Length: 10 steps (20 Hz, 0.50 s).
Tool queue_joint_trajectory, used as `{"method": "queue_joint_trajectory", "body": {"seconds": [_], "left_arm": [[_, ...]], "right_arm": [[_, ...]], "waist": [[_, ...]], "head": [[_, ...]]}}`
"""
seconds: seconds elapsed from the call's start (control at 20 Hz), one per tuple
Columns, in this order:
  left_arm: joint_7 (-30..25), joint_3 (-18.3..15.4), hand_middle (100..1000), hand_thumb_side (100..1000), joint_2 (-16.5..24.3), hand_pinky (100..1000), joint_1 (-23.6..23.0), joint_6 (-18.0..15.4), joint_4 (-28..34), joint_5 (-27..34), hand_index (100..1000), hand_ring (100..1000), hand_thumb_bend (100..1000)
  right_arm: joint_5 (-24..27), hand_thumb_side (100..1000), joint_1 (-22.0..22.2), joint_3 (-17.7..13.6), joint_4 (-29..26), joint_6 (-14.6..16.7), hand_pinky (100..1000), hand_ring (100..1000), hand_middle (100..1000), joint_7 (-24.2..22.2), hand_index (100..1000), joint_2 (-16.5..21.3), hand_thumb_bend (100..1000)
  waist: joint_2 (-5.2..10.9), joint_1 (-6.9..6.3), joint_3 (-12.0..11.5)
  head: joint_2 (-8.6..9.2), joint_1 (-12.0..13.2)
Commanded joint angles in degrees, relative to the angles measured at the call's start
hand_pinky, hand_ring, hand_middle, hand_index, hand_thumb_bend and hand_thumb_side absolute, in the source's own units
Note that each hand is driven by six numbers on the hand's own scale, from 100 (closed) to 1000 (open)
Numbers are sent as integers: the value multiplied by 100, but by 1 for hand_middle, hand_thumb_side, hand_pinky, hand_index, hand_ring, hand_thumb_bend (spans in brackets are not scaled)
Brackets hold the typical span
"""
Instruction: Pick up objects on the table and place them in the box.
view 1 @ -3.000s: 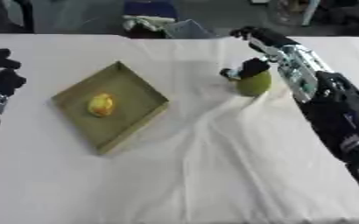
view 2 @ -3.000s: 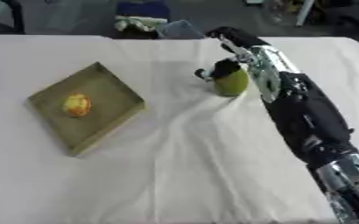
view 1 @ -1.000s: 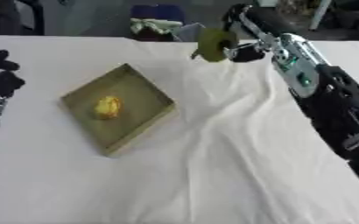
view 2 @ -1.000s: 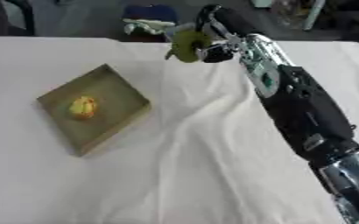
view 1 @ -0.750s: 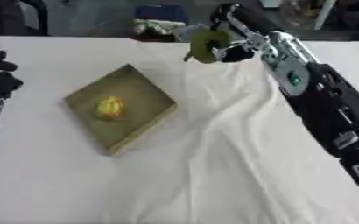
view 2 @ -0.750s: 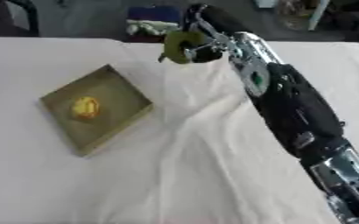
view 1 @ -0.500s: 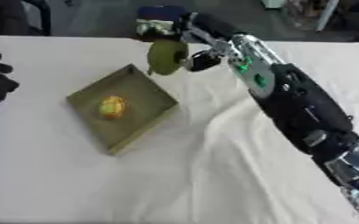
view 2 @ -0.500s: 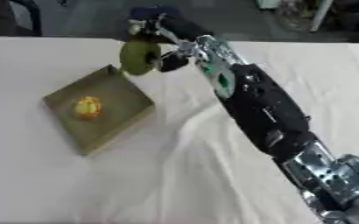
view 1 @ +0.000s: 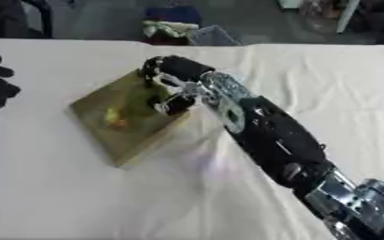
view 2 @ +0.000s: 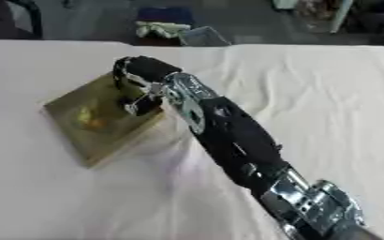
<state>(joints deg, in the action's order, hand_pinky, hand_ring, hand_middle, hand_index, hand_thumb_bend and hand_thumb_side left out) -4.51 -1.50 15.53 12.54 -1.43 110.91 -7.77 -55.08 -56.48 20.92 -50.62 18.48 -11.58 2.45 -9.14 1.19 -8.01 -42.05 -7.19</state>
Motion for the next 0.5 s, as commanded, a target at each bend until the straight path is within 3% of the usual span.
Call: {"method": "queue_joint_trajectory", "body": {"seconds": [0.05, 0.1, 0.2, 0.5], "left_arm": [[-3, -4, 639, 686, 79, 658, 79, 4, 69, 7, 810, 596, 461], [1, -8, 639, 686, 80, 658, 79, 4, 70, 6, 810, 596, 462], [12, -16, 639, 686, 83, 658, 76, 8, 69, 4, 810, 595, 462], [25, -28, 639, 686, 87, 658, 62, 13, 63, -7, 810, 596, 463]], "right_arm": [[-131, 317, -93, -18, -5, 91, 834, 840, 814, -14, 868, -11, 247], [-142, 359, -89, -42, 10, 75, 836, 846, 830, -31, 938, 2, 329], [-109, 417, -91, -103, 5, 33, 837, 851, 844, -39, 976, 41, 466], [182, 465, -101, -253, -280, -211, 832, 853, 852, 92, 983, 251, 523]], "waist": [[81, -27, 9], [80, -26, 15], [81, -21, 33], [91, -14, 94]], "head": [[36, 1], [34, 6], [34, 19], [24, 73]]}}
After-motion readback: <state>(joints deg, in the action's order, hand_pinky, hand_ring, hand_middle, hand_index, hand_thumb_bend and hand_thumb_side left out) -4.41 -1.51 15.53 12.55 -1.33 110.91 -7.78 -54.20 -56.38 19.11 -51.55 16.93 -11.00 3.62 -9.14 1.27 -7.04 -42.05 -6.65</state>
